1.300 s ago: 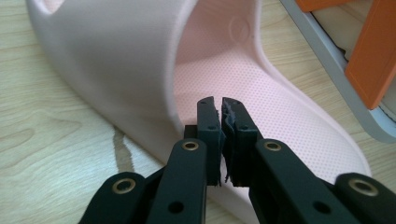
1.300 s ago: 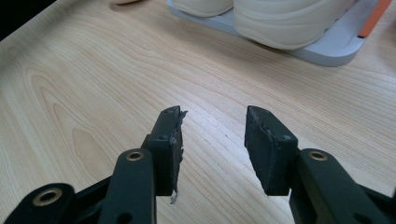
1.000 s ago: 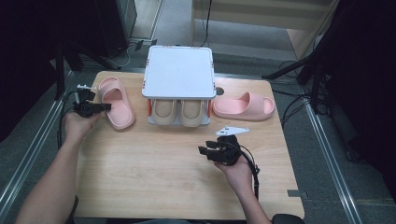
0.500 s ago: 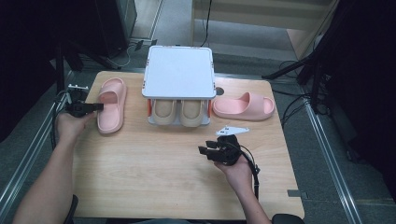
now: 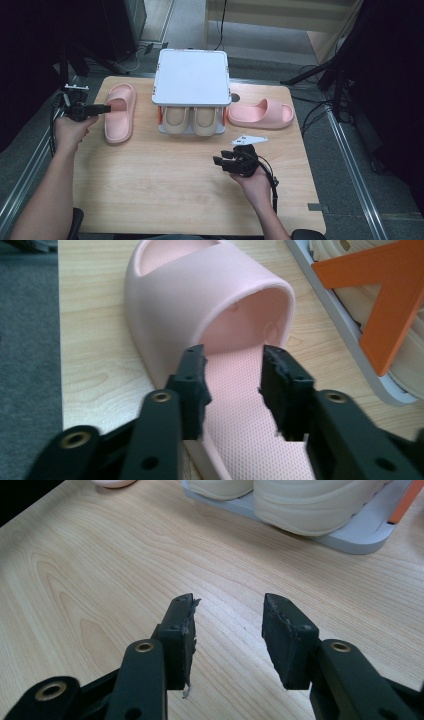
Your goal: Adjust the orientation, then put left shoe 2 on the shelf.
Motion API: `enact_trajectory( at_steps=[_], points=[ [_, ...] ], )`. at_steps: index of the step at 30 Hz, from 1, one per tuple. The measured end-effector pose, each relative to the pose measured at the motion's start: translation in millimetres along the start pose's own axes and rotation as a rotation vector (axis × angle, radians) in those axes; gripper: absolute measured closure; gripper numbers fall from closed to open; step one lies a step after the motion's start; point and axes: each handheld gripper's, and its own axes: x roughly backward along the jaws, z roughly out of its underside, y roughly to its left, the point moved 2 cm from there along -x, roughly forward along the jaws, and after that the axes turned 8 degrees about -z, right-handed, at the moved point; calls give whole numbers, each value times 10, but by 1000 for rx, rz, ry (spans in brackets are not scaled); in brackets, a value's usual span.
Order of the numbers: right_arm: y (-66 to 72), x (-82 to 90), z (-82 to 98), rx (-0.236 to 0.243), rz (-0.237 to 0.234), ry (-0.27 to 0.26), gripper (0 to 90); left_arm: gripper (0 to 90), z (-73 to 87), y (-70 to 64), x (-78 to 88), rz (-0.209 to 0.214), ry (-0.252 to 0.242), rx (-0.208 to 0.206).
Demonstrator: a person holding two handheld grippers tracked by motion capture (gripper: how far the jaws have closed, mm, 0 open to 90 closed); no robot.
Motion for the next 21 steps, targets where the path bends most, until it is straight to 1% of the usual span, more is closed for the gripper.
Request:
enact_trajectory(
  at_steps=[1,2,3,4,5,7,11,12,14,15,16,17,18,21],
  points=[
    [0,0,0,0,0,0,572,581,0,0,0,0,0,0],
    [-1,3,5,-3,1,2,572,566,10,38,-8,-15,2,1],
    [-1,5,7,-4,1,1,572,555,12,57,-15,-19,5,5],
    [-2,8,11,-6,3,1,572,543,12,57,-15,-19,5,5],
    [-3,13,15,-8,5,3,572,527,14,92,-42,-20,8,13],
    [-8,22,23,-9,9,1,572,490,19,123,-84,-24,11,15],
    [-12,50,50,-16,18,1,572,468,28,170,-179,-17,28,33],
    [-12,59,59,-19,20,0,572,465,32,180,-204,-14,19,38],
    [-13,78,77,-23,26,0,571,462,38,192,-247,-27,-2,37],
    [-15,87,85,-23,28,-2,571,459,38,192,-247,-27,-2,37],
    [-14,97,94,-28,30,-2,571,455,41,203,-281,-29,-22,43],
    [-14,97,94,-28,30,-2,571,454,41,203,-281,-29,-22,43],
    [-19,114,112,-30,34,-4,571,454,44,206,-316,-41,-45,42],
    [-23,136,129,-38,40,-5,572,459,48,205,-360,-59,-64,27]
  ],
)
